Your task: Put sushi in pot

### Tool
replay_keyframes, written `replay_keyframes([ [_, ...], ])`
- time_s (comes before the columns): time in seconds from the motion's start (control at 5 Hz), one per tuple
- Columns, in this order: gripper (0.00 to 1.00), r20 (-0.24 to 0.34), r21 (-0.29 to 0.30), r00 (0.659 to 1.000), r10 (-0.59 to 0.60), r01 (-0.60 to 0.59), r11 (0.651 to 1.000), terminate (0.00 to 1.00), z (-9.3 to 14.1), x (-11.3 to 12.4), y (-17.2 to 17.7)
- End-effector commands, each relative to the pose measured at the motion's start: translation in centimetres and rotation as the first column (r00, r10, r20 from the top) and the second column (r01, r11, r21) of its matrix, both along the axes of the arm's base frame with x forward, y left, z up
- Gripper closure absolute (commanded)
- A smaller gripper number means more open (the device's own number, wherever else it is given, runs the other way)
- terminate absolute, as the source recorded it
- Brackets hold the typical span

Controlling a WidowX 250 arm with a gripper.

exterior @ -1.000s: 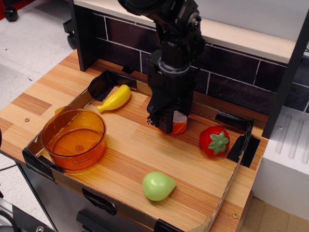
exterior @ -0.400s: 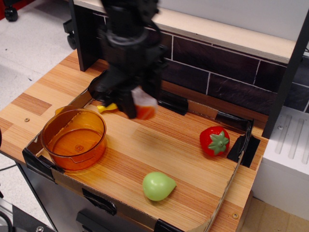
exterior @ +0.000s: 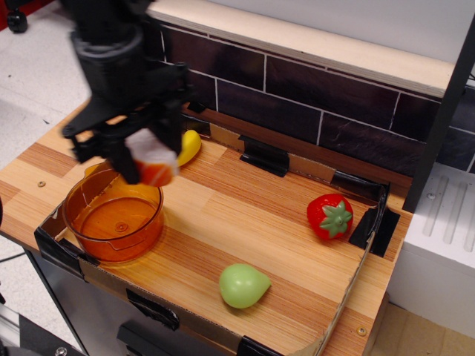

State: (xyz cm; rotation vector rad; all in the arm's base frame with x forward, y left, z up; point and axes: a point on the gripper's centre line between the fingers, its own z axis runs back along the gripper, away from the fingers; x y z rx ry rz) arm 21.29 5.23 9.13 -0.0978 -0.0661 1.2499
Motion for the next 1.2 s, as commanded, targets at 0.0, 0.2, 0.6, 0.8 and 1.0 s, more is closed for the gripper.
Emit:
replay_keyframes([
  [0.0,1.00,0.013,0.083,0.999,0.033,-0.034,0.996,0.00,-2.5,-0.6,3.3],
  [0.2,1.00,-0.018,0.099,1.000,0.005,-0.003,0.995,0.00,-3.9,-0.9,3.6],
  [0.6,1.00,-0.026,0.120,1.000,0.003,0.001,0.993,0.00,-5.0,-0.6,3.6],
  [0.8,1.00,-0.045,0.110,0.999,0.026,-0.021,0.994,0.00,-5.2,-0.6,3.7],
  [1.0,0.00,-0.042,0.106,0.999,0.031,-0.027,0.994,0.00,-5.2,-0.6,3.7],
])
